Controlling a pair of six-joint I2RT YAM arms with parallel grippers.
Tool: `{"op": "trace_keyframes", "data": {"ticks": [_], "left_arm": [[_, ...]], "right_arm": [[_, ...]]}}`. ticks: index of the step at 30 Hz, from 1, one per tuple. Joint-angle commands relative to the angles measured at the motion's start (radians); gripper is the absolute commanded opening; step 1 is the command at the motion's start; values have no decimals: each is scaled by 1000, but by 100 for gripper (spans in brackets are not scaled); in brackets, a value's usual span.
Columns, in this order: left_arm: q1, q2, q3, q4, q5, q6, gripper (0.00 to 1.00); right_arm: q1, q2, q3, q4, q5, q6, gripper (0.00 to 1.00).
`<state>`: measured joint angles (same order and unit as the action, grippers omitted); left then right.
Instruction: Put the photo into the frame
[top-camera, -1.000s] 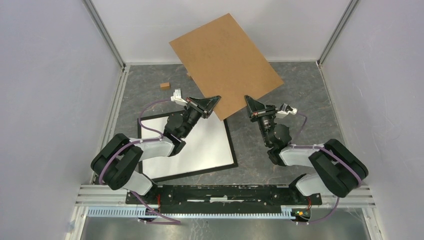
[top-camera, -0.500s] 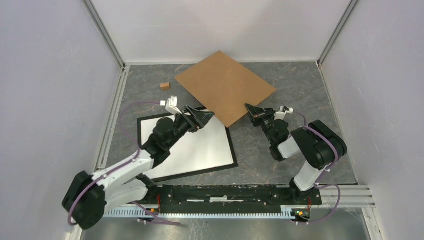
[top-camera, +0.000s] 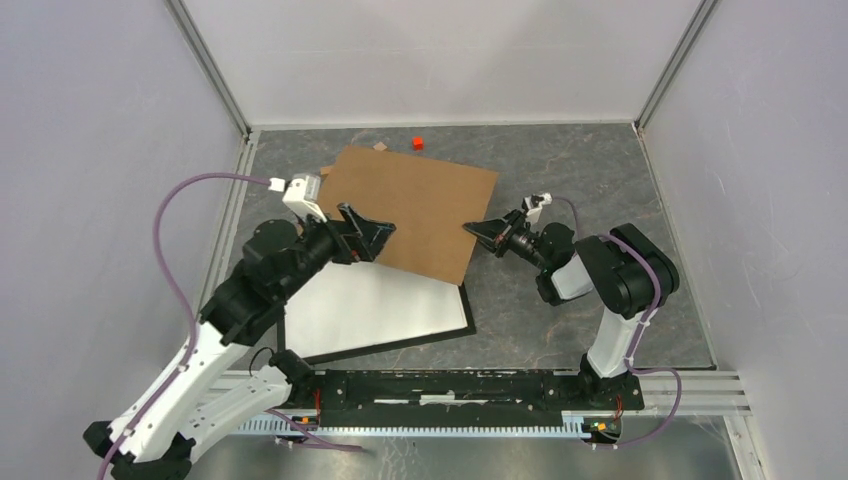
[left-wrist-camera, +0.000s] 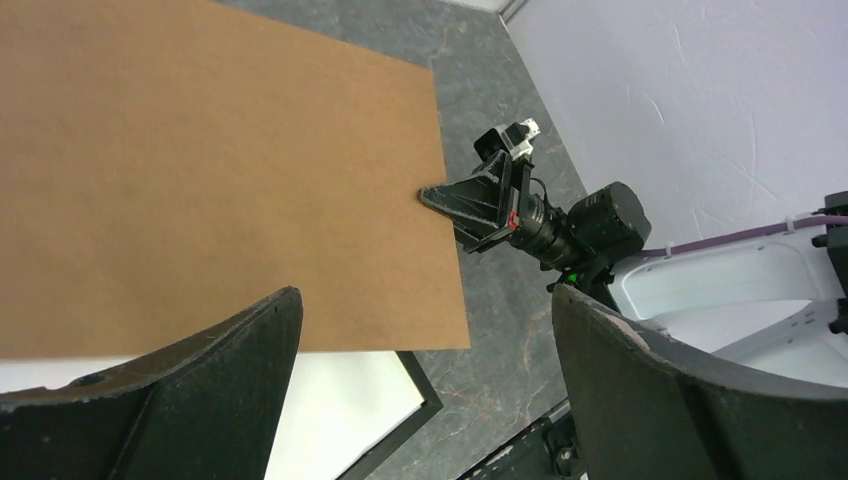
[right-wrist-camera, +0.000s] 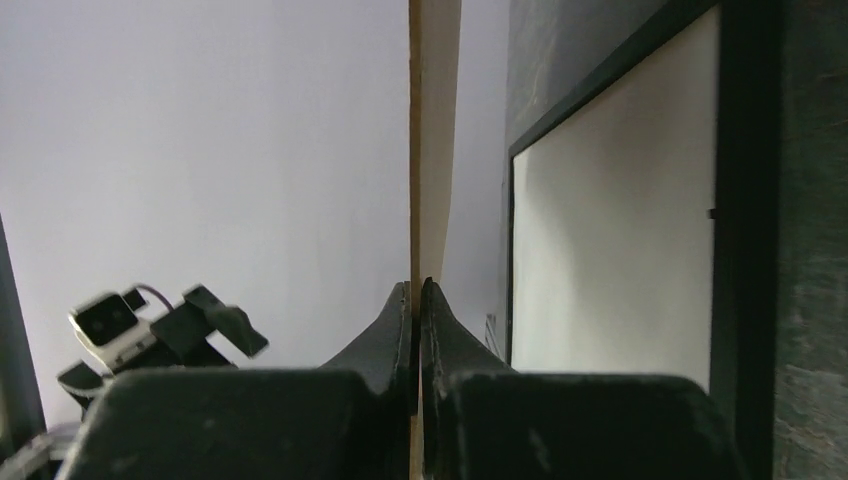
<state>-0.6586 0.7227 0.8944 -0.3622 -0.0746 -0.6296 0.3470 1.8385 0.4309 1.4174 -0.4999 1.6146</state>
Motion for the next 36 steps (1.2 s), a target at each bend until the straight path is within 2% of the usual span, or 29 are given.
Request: {"op": "trace_keyframes", "data": {"ticks": [1,6,10,15,20,29,36], "left_arm": [[0,-16,137,-266,-65,162,100],[1,-12,210,-338,-109,221,100],[1,-2,237,-341,-120,261,100],[1,44,283,-341,-122,313,100],[0,110,331,-328,-131,382,100],[0,184,338,-260,-68,448,100],[1,201,282,-220,-86,500,100]], "right_arm": [[1,-35,108,303,-248,-70,0],[6,-11,176,194,-413,-135,0],[10,19,192,164,-448,-169,0],[47,36,251,-83,-464,-352,0],[67,50,296,-307,-412,-498,0],[79,154,368,-346,-470,-495,0],[80,187,394,-355,-529,-498,0]]}}
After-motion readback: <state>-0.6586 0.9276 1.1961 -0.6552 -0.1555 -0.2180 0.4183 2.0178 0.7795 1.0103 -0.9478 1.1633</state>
